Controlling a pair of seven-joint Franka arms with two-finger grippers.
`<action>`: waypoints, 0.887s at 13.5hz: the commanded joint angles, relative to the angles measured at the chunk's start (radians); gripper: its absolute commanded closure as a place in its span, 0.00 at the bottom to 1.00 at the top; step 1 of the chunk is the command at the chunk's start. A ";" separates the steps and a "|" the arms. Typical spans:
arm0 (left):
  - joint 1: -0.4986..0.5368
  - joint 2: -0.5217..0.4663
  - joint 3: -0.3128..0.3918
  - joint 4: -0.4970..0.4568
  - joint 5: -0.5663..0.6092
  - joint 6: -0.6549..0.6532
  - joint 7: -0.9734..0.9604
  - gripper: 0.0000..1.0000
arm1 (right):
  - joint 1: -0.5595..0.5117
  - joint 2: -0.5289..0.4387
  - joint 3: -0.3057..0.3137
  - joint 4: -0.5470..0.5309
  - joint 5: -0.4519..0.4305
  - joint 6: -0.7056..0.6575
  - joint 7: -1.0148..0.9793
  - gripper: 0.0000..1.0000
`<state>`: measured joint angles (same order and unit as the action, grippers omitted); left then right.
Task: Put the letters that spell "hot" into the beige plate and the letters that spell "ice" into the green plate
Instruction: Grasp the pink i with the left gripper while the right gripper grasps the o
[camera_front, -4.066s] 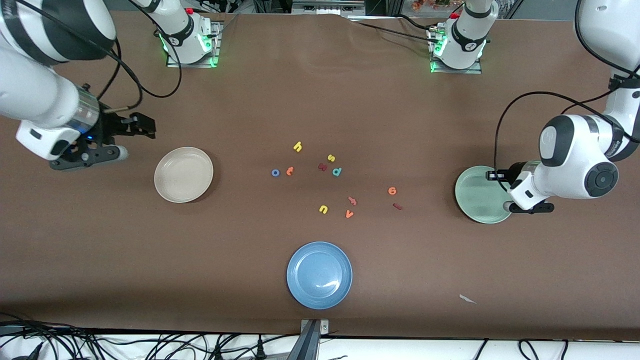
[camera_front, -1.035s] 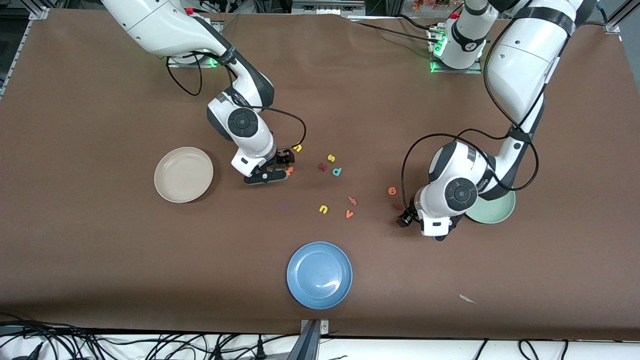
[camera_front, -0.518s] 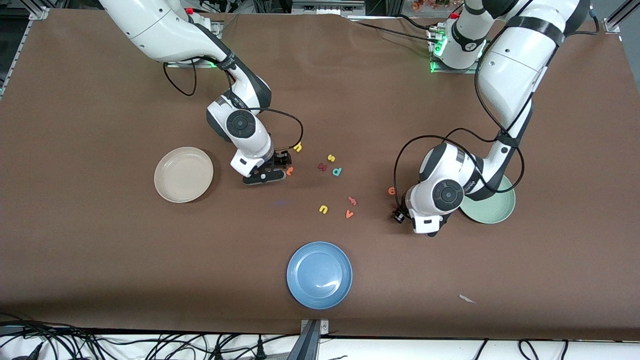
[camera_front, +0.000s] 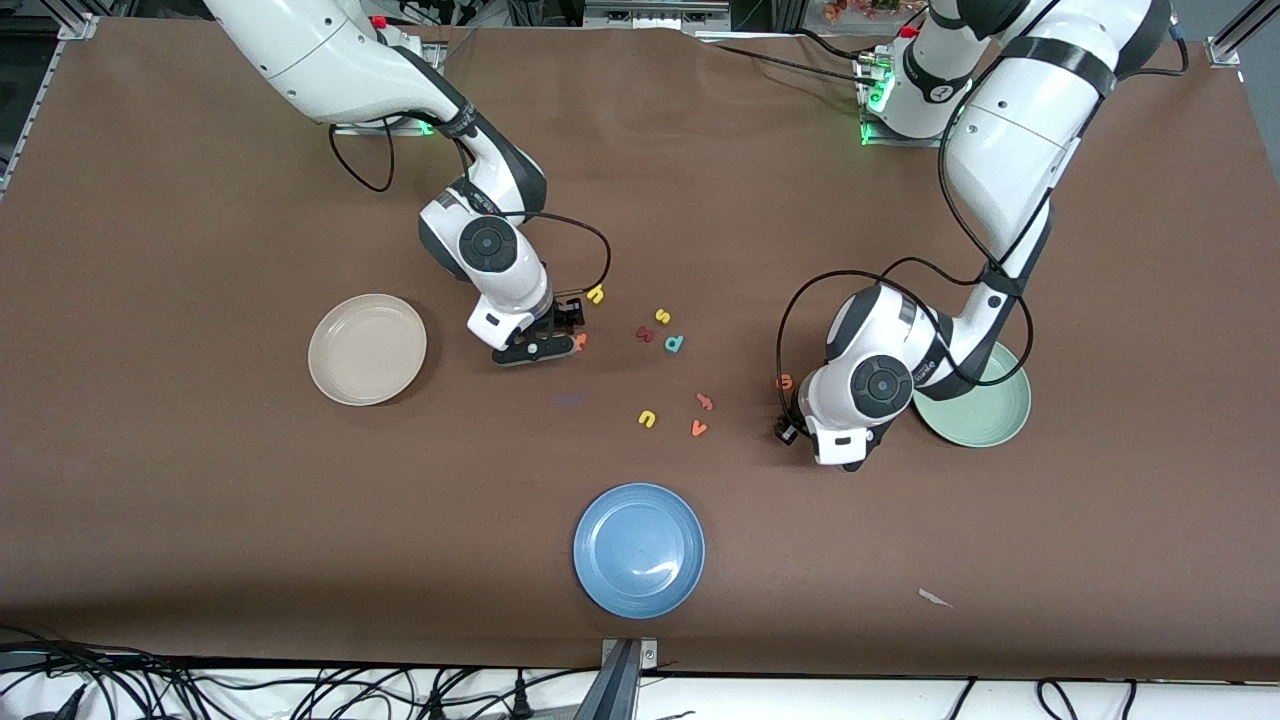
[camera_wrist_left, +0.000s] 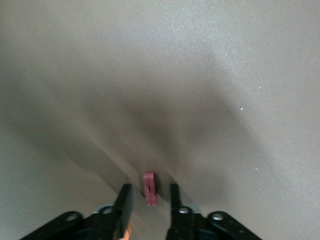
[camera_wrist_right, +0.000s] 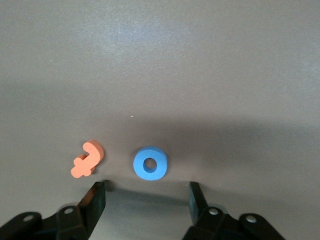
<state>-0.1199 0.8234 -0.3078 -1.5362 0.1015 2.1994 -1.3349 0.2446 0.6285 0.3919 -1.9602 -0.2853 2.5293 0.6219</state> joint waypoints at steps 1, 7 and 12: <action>-0.007 0.003 0.006 -0.002 -0.006 -0.007 -0.015 0.83 | 0.010 0.003 -0.001 0.003 -0.053 0.012 0.015 0.24; -0.004 -0.009 0.006 0.004 0.004 -0.027 0.035 1.00 | 0.010 0.017 -0.015 0.030 -0.118 0.012 0.007 0.25; 0.052 -0.121 0.003 0.033 -0.015 -0.272 0.221 1.00 | 0.018 0.017 -0.015 0.052 -0.112 0.011 0.002 0.27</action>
<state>-0.1019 0.7866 -0.3057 -1.4900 0.1015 2.0363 -1.2244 0.2500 0.6326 0.3816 -1.9302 -0.3810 2.5338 0.6212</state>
